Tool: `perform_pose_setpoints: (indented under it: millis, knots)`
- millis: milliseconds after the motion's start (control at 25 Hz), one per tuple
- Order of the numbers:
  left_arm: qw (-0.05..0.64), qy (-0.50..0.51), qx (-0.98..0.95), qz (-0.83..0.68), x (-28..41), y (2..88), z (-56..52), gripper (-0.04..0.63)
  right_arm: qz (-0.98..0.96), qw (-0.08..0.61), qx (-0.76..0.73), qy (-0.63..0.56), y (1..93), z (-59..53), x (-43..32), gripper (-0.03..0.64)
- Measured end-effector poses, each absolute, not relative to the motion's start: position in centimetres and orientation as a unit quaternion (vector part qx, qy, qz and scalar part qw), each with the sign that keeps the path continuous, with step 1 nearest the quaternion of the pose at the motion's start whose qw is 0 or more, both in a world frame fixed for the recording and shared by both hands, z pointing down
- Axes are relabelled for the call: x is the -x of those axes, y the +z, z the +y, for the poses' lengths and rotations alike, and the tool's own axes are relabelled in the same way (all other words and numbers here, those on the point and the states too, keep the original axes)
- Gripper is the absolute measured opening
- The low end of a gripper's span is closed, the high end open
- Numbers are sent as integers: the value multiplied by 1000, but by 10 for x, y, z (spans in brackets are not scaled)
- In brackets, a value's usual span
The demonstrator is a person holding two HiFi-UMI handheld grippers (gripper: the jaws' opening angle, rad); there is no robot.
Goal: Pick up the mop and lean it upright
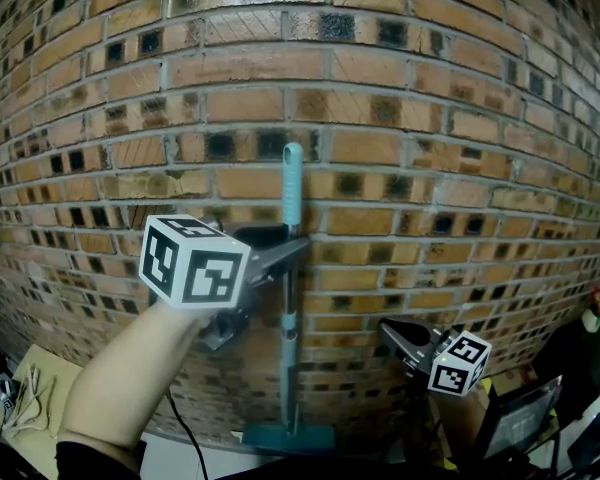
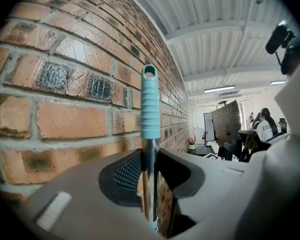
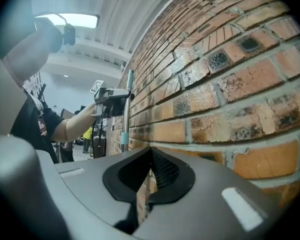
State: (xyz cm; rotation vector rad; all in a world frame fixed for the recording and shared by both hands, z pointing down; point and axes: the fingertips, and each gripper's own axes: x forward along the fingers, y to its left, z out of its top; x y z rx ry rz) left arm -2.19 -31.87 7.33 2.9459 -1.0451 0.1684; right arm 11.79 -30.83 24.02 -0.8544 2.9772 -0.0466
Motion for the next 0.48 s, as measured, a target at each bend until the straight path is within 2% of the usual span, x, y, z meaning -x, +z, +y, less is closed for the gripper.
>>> perform_pose_setpoints:
  millis: [480]
  knots:
    - [8,43,-939,-340,26,69,-318,103,962,24,271,-16,240,-306,-116,14]
